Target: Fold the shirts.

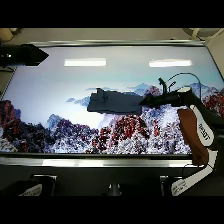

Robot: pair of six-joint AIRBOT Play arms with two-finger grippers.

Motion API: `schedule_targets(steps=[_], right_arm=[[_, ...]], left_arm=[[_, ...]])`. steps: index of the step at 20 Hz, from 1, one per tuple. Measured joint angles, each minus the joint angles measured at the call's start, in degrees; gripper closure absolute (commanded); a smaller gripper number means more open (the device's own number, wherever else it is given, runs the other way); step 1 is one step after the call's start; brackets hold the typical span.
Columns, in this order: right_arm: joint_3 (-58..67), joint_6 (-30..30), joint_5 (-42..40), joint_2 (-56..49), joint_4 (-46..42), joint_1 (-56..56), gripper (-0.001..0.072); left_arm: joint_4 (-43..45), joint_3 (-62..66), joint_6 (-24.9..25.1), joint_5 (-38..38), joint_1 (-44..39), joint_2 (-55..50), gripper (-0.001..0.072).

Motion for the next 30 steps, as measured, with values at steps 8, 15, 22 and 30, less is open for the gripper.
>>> schedule_targets(steps=[8, 15, 22, 30], right_arm=[[16.15, 3.82, 11.43, 9.20, -8.74, -16.31, 0.0699], [19.80, 7.69, 19.04, 18.38, -14.91, -33.46, 0.0699], [20.15, 8.94, 27.93, 23.28, -18.75, -45.18, 0.0698], [13.84, 9.88, 33.31, 28.11, -39.50, -48.57, 0.0697]], left_arm=[[0.22, 0.00, 0.02, 0.52, -0.24, 0.00, 0.0684], [0.24, 0.00, 0.92, 0.57, -0.24, 0.00, 0.0684], [0.22, 0.00, 2.38, 0.57, -0.24, 0.00, 0.0684], [0.20, 0.00, 3.56, 0.57, -0.24, 0.00, 0.0684]])
